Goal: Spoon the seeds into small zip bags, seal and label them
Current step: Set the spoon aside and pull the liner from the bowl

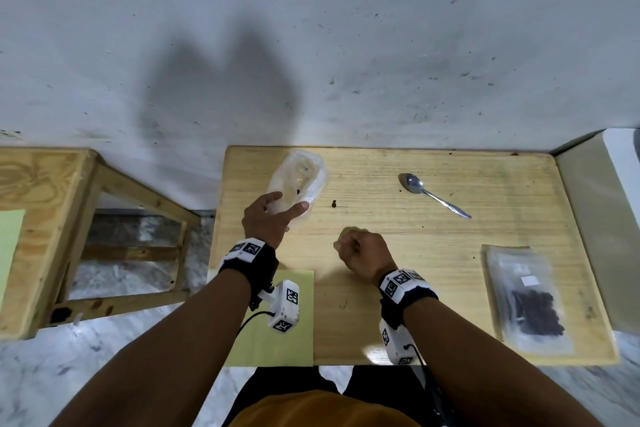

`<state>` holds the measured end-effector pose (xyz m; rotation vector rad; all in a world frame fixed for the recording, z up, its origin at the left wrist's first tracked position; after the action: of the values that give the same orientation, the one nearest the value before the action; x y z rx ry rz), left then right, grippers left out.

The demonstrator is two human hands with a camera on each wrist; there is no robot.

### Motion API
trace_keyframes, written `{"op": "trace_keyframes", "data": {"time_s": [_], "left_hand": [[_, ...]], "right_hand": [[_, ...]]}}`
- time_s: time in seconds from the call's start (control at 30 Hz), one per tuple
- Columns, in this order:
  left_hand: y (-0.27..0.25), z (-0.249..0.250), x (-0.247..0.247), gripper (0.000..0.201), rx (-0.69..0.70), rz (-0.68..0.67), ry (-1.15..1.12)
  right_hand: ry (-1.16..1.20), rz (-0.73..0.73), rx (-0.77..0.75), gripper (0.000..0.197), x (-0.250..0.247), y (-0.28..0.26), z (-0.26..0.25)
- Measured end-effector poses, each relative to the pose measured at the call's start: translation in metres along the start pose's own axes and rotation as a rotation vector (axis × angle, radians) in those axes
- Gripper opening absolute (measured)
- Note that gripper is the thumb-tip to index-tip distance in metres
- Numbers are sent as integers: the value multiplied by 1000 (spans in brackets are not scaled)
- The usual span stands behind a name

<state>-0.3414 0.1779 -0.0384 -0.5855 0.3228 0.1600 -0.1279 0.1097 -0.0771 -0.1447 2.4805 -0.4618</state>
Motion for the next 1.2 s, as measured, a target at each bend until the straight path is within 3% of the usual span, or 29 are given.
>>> {"op": "trace_keyframes", "data": {"time_s": [0.1,0.17,0.27,0.37,0.47,0.53,0.6,0.67,1.2], "left_hand": [[0,1,-1,67,6,-5,-17],[-1,0,0,67,-7,-4,-37],[0,0,0,66,-27,-6,-66],[2,0,0,65,-38,-8,-93],[5,0,0,63,-43,-4,-116],[8,1,1,62,-45,-6,-134],[10,3,0,62,-48,-7,-141],[12,5,-1,62,-49,-9,-145],[24,7,-9,64,-47,5,-131]], "right_hand": [[497,58,338,28,-9,4,8],[933,-17,533,25,-10,2,8],[1148,-74,619,22,-16,8,2],[1015,-40,602,24,-21,21,0],[611,103,478,26,-29,42,1],[460,164,377,24,-28,54,-3],[363,158,284,14,-22,64,-9],[275,169,261,22,-19,69,-10],[-49,174,147,7,-13,80,-15]]}}
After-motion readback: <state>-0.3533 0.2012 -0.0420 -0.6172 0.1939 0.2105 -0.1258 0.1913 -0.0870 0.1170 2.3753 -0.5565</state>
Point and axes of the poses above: each hand's wrist, its own y-axis towards the middle knuckle, its own x-axis out of the palm, z = x × y, the point moved 5 cm from there along y, towards the middle knuckle, and after that the axes turned 2 degrees about x, right-handed, at the moved point
